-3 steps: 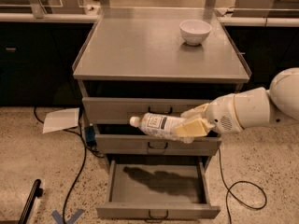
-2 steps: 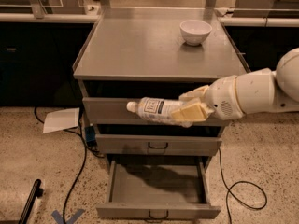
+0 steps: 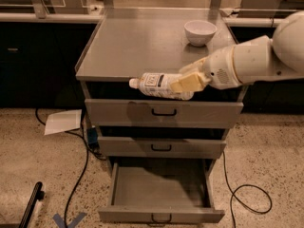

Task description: Pick blue plastic bottle from bottom drawer and place on counter

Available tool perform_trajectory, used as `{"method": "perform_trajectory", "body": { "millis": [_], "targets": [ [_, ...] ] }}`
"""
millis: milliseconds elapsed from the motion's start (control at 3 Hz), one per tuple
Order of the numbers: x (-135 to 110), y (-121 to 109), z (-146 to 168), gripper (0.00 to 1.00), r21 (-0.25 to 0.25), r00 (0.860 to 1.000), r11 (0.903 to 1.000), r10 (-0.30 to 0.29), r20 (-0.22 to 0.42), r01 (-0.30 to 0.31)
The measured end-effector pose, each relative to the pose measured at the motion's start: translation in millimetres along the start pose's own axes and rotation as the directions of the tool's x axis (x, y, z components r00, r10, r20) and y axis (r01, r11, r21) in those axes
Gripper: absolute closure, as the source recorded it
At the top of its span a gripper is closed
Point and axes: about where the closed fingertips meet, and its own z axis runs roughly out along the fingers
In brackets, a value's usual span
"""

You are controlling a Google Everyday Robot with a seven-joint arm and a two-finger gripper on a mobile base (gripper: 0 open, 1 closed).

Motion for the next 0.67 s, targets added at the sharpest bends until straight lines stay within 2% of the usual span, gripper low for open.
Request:
{"method": "perform_trajectory", "body": {
  "millis": [333, 667],
  "targets": [
    [-25.8, -25.3, 19.0, 1.00, -0.012, 1.000, 0.9999, 0.007, 0.013, -0.007],
    [-48.7, -40.9, 33.1, 1.00, -0.021, 1.000, 0.9998, 0.005, 0.018, -0.005]
  ]
}}
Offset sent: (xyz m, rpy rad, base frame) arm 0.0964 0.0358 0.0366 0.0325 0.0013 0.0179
